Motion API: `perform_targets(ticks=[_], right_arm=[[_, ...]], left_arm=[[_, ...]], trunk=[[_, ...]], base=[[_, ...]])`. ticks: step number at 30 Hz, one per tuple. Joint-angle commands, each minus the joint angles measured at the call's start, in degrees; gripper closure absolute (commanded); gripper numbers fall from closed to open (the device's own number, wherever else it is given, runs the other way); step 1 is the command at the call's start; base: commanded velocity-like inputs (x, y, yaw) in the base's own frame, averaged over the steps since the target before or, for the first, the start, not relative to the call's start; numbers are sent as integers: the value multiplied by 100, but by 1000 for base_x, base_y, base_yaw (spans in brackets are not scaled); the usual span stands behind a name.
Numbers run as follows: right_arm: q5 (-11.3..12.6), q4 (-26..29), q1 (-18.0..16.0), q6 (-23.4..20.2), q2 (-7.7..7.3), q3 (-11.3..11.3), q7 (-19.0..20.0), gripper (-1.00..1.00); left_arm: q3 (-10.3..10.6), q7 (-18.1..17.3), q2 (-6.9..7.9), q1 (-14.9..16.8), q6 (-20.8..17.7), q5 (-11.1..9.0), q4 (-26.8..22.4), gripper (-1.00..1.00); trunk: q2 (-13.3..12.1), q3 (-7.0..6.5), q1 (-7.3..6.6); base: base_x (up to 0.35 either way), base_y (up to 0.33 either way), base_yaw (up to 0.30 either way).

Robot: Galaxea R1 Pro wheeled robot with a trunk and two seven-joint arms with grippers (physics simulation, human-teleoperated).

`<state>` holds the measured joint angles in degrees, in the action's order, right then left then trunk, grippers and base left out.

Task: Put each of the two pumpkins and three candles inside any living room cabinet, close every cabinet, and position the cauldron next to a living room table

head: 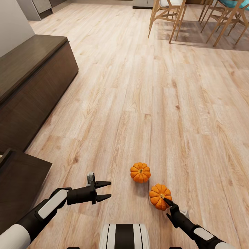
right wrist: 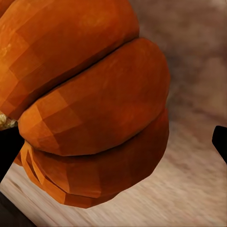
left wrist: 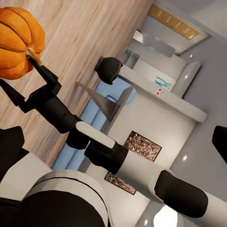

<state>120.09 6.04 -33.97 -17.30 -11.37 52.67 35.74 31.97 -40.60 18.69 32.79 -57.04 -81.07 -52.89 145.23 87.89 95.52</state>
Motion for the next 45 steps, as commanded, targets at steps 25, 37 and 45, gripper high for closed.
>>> perform_targets(ticks=[25,37,45], right_arm=[[29,3,-4,-54,-59,120,47,-100],[31,3,-4,-54,-59,120,47,-100],[32,3,-4,-54,-59,120,47,-100]], left_arm=[[20,-27,3,8,-9,-14,7,-100],[23,-27,3,8,-9,-13,5,-100],[23,-27,3,8,-9,-6,4,-100]], trunk=[[1,3,1],[1,3,1],[1,3,1]], base=[[6,17,0],[0,1,0],[29,0,0]])
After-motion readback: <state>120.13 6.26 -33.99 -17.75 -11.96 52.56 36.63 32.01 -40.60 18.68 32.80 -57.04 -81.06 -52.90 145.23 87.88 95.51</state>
